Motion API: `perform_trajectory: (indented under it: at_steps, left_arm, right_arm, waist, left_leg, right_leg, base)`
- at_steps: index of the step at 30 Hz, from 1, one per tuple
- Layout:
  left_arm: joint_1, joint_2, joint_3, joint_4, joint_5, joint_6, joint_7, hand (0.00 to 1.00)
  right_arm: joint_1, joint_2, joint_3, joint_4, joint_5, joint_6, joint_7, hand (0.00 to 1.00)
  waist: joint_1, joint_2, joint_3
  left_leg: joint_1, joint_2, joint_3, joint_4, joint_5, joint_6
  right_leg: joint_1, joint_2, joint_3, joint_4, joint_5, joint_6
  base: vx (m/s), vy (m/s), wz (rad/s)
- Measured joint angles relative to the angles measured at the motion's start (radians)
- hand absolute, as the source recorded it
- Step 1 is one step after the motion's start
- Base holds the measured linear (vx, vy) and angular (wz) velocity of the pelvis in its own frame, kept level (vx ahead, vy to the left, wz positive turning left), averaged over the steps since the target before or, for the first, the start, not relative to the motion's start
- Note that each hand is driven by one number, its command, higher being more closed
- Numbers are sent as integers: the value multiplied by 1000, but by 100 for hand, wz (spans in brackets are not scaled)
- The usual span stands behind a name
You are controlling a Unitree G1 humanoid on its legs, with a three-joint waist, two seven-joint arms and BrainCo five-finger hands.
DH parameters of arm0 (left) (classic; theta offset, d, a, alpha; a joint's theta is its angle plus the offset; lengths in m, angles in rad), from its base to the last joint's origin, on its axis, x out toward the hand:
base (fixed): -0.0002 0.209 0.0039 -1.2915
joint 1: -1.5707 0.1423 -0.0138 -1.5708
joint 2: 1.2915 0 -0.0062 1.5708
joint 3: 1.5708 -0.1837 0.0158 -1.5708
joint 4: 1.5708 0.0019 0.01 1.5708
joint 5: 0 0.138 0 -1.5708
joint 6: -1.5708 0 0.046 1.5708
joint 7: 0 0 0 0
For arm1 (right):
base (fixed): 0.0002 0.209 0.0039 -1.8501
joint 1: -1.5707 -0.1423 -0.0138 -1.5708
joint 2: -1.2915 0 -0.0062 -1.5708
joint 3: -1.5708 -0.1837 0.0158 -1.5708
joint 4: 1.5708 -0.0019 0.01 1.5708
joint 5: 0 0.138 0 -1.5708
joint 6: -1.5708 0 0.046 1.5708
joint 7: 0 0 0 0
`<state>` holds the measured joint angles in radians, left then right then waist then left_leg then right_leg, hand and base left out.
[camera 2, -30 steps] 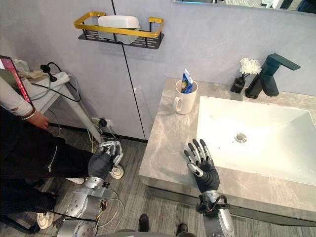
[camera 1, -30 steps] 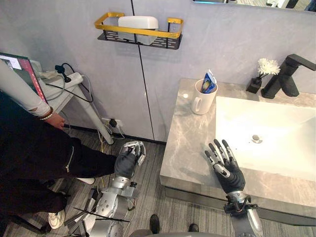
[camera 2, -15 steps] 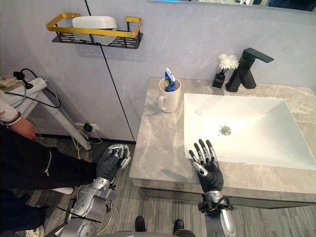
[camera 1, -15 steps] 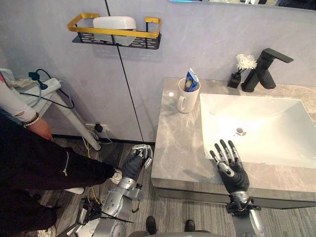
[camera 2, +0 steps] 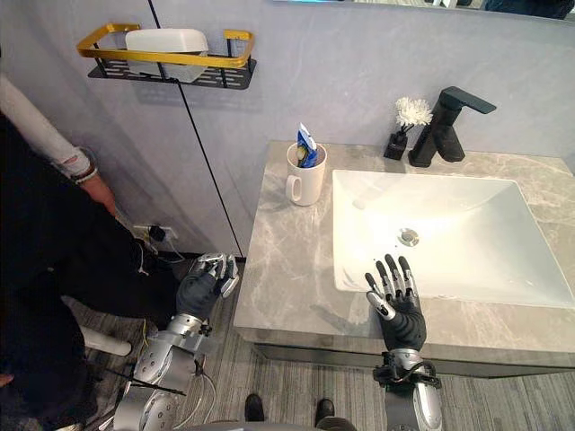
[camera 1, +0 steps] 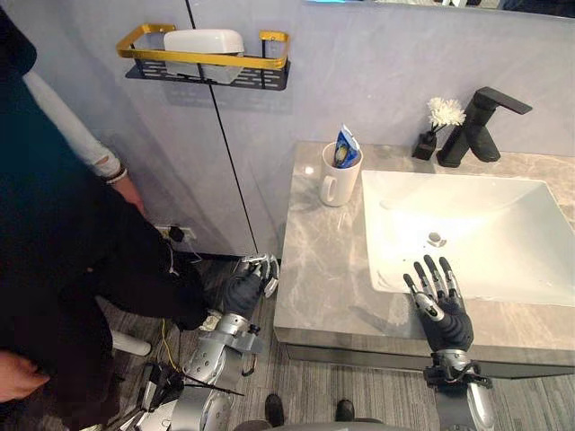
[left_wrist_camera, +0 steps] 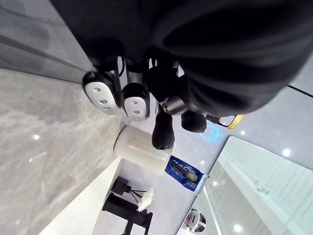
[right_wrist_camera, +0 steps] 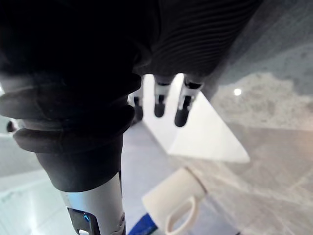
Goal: Organize washtable
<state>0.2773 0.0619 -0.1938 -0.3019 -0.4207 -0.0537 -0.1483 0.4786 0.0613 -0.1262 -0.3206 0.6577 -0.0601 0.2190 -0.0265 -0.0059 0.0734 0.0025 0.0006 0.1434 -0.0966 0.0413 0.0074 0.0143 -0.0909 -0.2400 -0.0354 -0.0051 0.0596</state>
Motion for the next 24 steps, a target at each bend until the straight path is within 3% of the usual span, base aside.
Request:
perform_trajectory:
  at_steps: [24]
  left_arm:
    - [0, -1, 0, 28, 1, 0, 1, 100]
  right_arm:
    - [0, -1, 8, 2, -1, 4, -6, 0]
  waist:
    - [-12, 0, -1]
  left_leg:
    - [9, 0, -4, -2, 2, 3]
  right_leg:
    - [11, 0, -4, 0, 0, 0]
  base:
    - [0, 0, 0]
